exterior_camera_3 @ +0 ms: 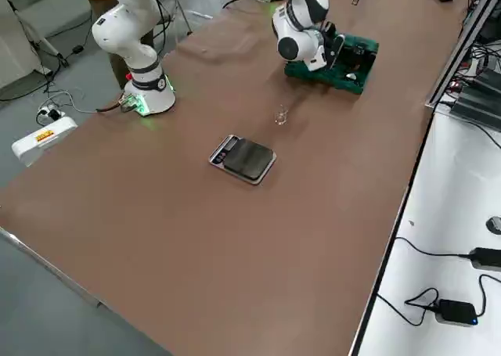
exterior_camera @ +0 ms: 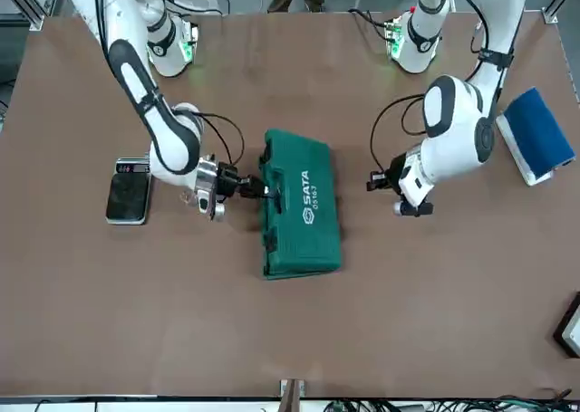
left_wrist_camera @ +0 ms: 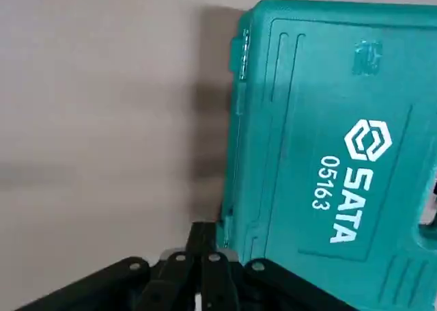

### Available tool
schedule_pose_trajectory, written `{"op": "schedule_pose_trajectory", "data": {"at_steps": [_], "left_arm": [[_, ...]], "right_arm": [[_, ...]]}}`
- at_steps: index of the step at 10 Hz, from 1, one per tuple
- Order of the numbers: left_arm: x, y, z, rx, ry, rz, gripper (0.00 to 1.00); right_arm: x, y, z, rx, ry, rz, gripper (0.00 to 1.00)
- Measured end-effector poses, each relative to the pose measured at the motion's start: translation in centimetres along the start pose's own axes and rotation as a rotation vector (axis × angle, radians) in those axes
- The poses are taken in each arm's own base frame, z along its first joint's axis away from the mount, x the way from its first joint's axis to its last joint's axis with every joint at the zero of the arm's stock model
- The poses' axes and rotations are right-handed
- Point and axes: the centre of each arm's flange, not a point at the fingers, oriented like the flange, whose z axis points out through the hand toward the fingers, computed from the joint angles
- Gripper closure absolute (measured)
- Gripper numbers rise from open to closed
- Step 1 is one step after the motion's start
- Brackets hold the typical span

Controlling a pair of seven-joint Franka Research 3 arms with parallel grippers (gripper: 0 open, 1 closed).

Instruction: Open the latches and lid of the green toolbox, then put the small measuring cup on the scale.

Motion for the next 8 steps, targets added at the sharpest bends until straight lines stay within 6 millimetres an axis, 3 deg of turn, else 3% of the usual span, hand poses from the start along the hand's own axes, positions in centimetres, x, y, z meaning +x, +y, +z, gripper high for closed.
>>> {"op": "schedule_pose_trajectory", "data": {"at_steps": [3,8], "left_arm": [[0.2,-0.2,0.3,-0.001,0.003,-0.004,0.99],[0.3,-0.3,0.2,-0.001,0.005,-0.014,0.99]], "right_arm": [[-0.6,-2.0,0.7,0.001,0.008,0.02,0.51],[-2.7,-7.1,3.0,0.006,0.035,0.087,0.48]]}}
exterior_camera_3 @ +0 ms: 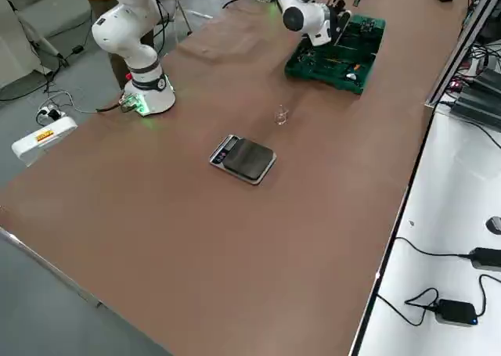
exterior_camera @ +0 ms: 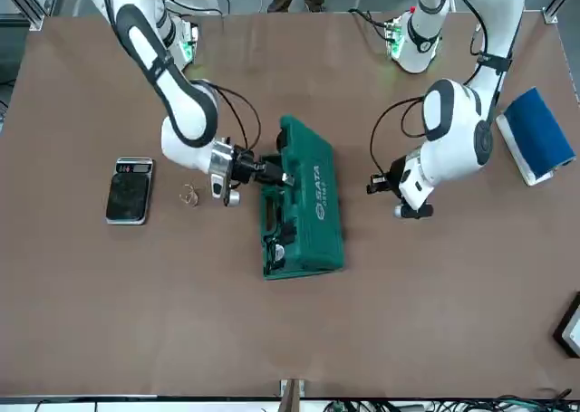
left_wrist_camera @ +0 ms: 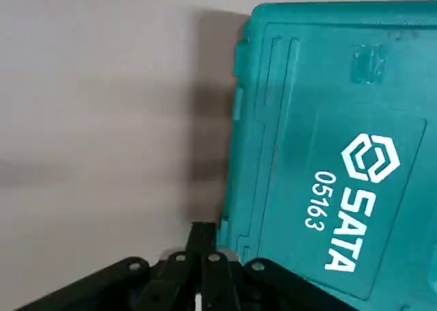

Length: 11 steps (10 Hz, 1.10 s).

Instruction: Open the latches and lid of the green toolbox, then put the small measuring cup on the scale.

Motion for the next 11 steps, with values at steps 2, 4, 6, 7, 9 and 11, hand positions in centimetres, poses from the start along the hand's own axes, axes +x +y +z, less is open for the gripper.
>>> {"op": "schedule_pose_trajectory", "data": {"at_steps": [2,4,6,7,9,11], "left_arm": [[0.0,0.1,0.0,0.0,0.005,-0.02,0.99],[0.1,0.1,0.0,-0.002,0.014,-0.032,0.99],[0.2,0.0,-0.1,-0.002,0.016,-0.034,0.99],[0.2,0.0,-0.1,-0.002,0.017,-0.035,0.99],[0.2,0.1,-0.1,-0.003,0.023,-0.036,0.99],[0.3,0.2,-0.2,-0.005,0.033,-0.043,0.99]], "right_arm": [[-1.1,-1.6,0.8,0.005,0.007,0.017,0.48],[-2.5,-3.4,1.7,0.006,0.021,0.023,0.47],[-4.2,-5.5,2.6,0.013,0.033,0.022,0.46],[-5.1,-6.4,3.3,0.018,0.033,0.018,0.45],[-6.8,-7.5,4.8,0.011,0.048,0.019,0.44],[-7.5,-7.6,6.2,0.007,0.054,0.029,0.44]]}}
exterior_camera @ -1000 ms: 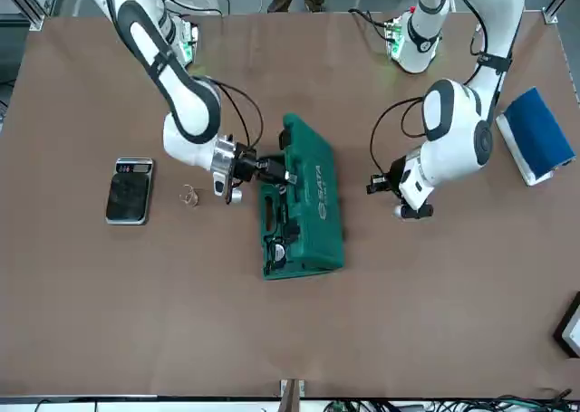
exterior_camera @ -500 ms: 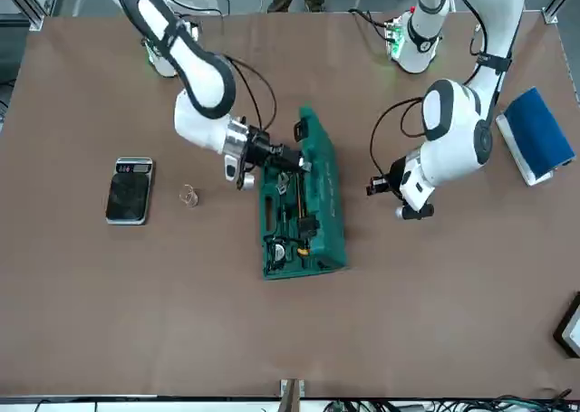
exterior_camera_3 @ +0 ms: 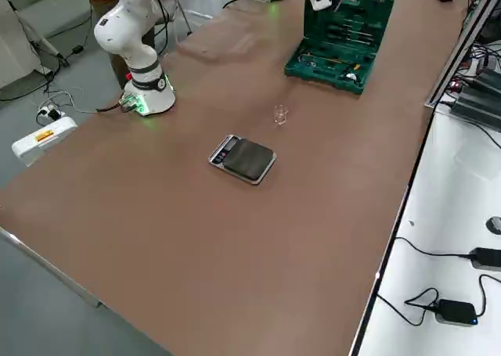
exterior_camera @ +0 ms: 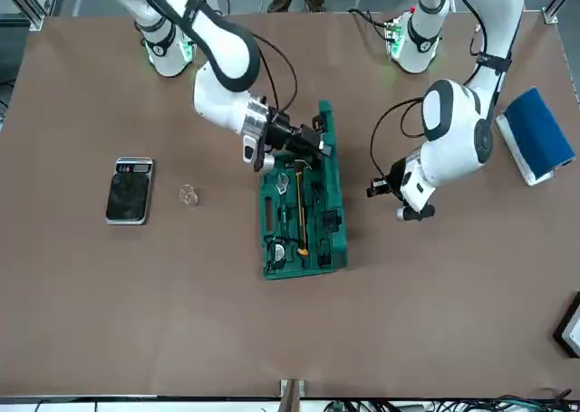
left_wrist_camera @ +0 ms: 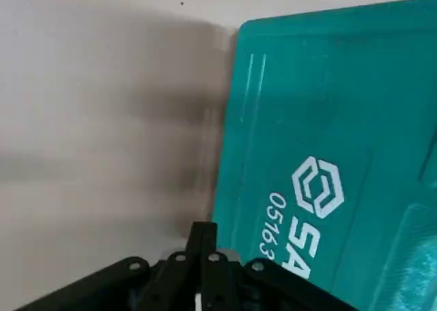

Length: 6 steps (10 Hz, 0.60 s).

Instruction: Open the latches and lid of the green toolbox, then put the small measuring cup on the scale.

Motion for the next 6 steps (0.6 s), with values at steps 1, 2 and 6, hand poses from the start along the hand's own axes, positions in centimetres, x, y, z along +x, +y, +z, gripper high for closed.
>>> {"op": "schedule_pose_trajectory", "data": {"at_steps": [1,2,6], "left_arm": [[0.0,0.0,0.0,0.0,0.002,-0.001,0.99],[0.0,0.1,-0.1,-0.001,0.004,-0.001,0.99],[-0.3,1.3,-1.6,-0.009,0.03,-0.018,0.99]], "right_arm": [[0.0,0.1,0.6,0.001,0.001,0.009,0.44],[0.0,0.1,1.0,0.007,-0.002,0.015,0.43],[-0.3,-1.0,2.1,0.024,0.016,0.028,0.39]]}}
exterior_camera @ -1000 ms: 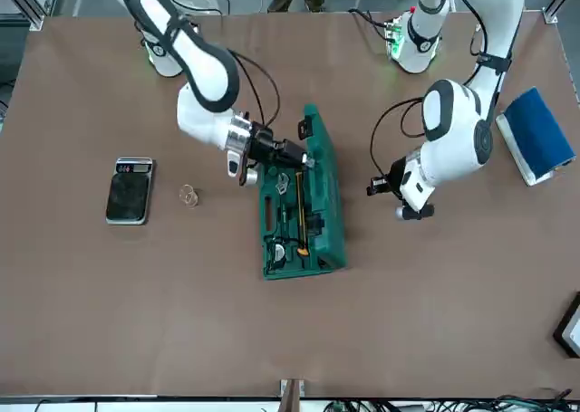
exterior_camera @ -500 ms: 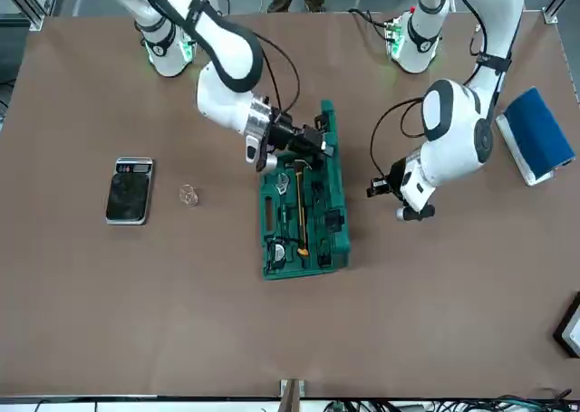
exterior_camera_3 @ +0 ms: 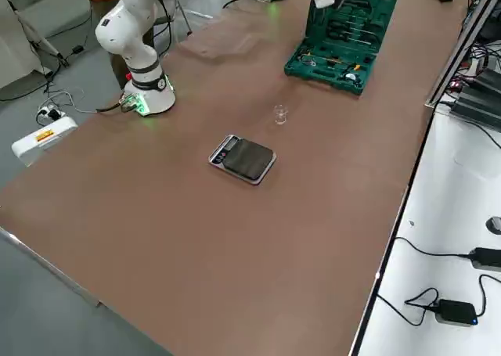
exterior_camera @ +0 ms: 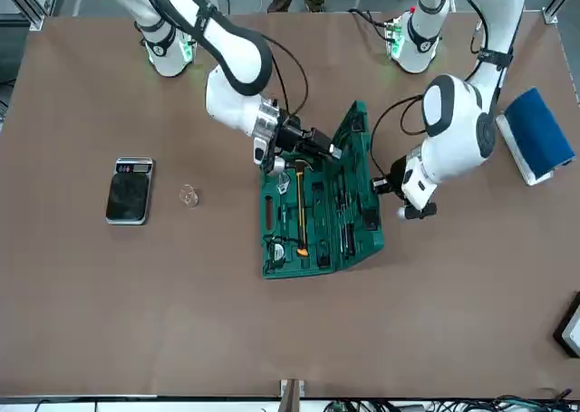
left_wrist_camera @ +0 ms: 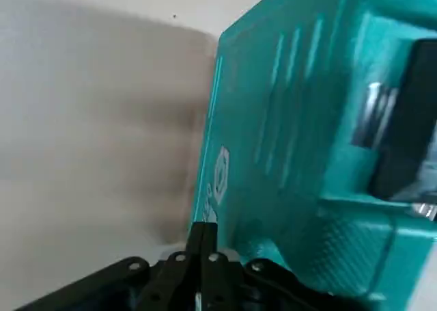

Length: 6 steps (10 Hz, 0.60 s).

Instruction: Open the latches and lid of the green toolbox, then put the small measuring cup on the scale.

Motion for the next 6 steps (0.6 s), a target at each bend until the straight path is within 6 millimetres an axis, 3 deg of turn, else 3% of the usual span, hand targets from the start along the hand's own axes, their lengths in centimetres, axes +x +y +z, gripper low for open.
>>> {"op": "schedule_pose_trajectory", "data": {"at_steps": [2,4,6], "left_arm": [[0.0,0.1,-0.2,0.0,0.003,-0.002,0.99],[0.0,-0.1,-0.2,0.0,0.001,-0.01,0.99],[0.1,-0.4,-0.2,0.001,-0.002,-0.016,0.99]], "right_arm": [[1.4,-0.2,-0.6,0.008,0.024,0.006,0.33],[3.9,-0.4,-1.8,0.008,0.048,-0.031,0.04],[7.9,-0.3,-3.8,0.015,0.005,-0.116,0.0]]}}
